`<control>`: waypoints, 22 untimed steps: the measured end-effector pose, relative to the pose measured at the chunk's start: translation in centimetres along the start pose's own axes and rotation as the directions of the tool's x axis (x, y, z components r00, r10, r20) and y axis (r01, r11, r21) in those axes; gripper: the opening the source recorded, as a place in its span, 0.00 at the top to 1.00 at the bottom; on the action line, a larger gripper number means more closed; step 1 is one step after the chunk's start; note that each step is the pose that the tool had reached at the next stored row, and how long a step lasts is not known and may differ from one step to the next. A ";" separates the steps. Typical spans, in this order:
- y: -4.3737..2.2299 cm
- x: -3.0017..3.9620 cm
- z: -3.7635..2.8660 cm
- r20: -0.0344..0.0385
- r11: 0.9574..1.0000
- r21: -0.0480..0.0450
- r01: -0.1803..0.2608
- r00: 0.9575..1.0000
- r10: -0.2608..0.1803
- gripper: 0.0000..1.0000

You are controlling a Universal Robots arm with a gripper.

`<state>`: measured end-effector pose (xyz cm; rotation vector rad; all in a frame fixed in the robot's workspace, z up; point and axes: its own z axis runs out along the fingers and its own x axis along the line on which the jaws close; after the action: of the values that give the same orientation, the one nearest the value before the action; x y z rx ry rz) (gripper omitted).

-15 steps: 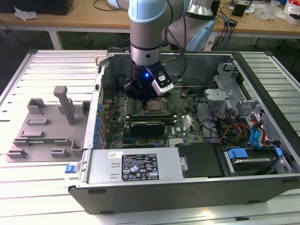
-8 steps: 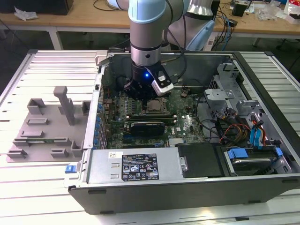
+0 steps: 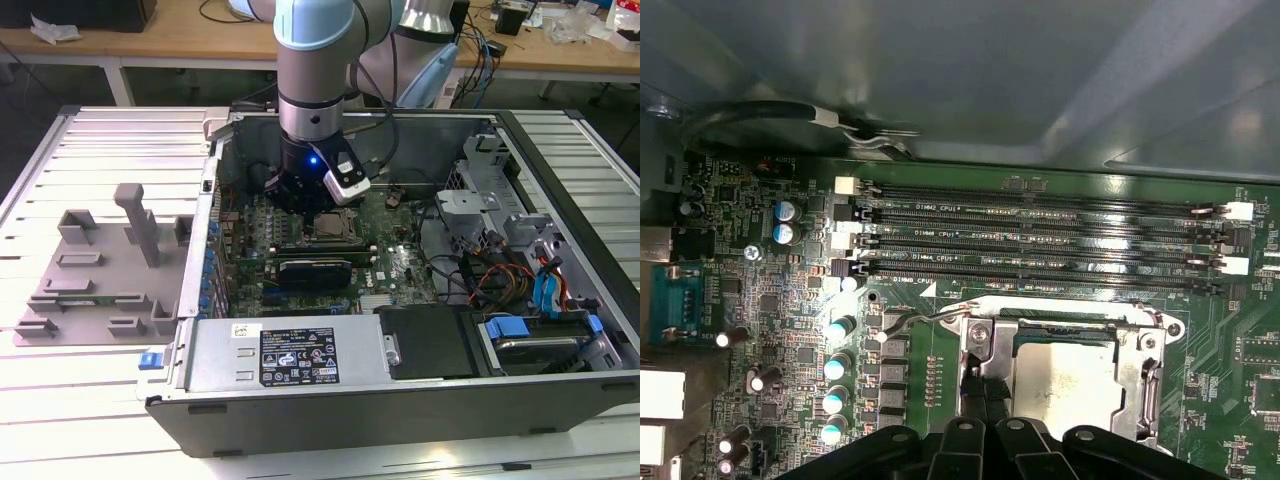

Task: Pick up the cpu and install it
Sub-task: 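Close the cpu cover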

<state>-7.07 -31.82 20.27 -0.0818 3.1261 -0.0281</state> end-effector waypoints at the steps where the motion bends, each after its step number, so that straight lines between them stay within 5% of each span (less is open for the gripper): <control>1: 0.00 0.00 0.00 0.000 1.000 0.000 0.000 1.000 0.000 0.89; 12: -0.01 -0.01 -0.78 0.000 1.000 0.000 0.000 1.000 0.000 0.89; 22: -0.05 -0.04 -2.60 0.000 1.000 0.000 0.000 1.000 0.000 0.89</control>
<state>-7.07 -31.81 22.86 -0.0818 3.1260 -0.0278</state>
